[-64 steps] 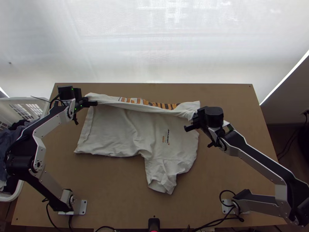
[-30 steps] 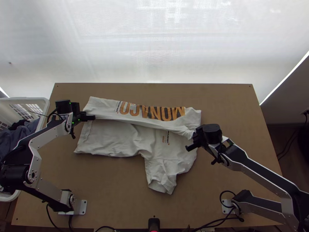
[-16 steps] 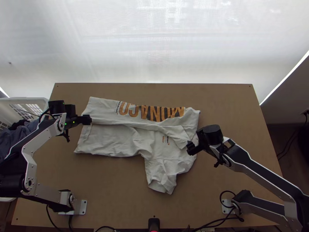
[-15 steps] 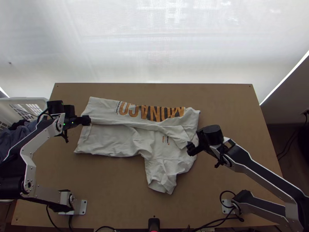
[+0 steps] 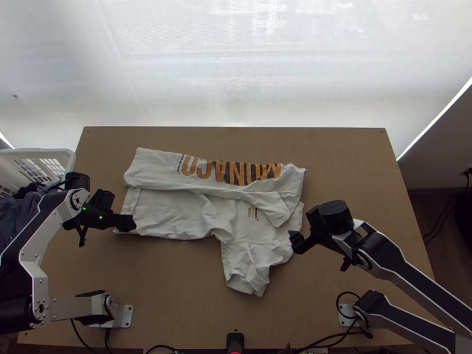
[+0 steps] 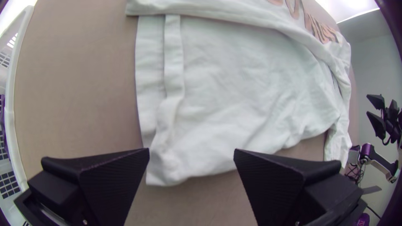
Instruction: Fold the t-shirt
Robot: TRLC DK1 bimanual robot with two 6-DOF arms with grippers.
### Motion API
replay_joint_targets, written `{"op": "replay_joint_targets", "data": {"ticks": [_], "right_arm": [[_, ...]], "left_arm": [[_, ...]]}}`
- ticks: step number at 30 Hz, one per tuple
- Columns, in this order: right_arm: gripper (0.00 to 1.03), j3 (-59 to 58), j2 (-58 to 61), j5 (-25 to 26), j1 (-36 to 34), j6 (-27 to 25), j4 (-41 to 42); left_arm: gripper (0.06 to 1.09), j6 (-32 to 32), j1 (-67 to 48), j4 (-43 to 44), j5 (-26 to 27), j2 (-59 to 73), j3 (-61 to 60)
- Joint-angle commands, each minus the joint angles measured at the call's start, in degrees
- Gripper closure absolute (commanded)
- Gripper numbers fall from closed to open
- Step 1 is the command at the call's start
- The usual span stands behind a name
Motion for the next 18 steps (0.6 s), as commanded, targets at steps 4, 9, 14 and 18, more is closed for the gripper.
{"op": "replay_joint_targets", "data": {"ticks": [4, 9, 14, 18], "right_arm": [[0.03, 0.3, -2.1, -1.4, 2.1, 0.8, -2.5], [0.03, 0.6, -2.5, -1.8, 2.6, 0.8, -3.6], [0.03, 0.7, -2.8, -1.8, 2.7, 0.9, -3.8], [0.03, 0.9, -2.8, -1.9, 2.8, 1.0, -3.8]], "left_arm": [[0.12, 4.5, 0.6, -2.8, -2.8, -1.5, -4.4], [0.29, 4.5, 0.6, 3.1, -4.6, -1.4, -6.3], [0.29, 4.3, 0.5, 7.0, -6.5, -0.4, -6.8], [0.38, 4.2, 0.4, 9.0, -7.8, 0.3, -7.2]]}}
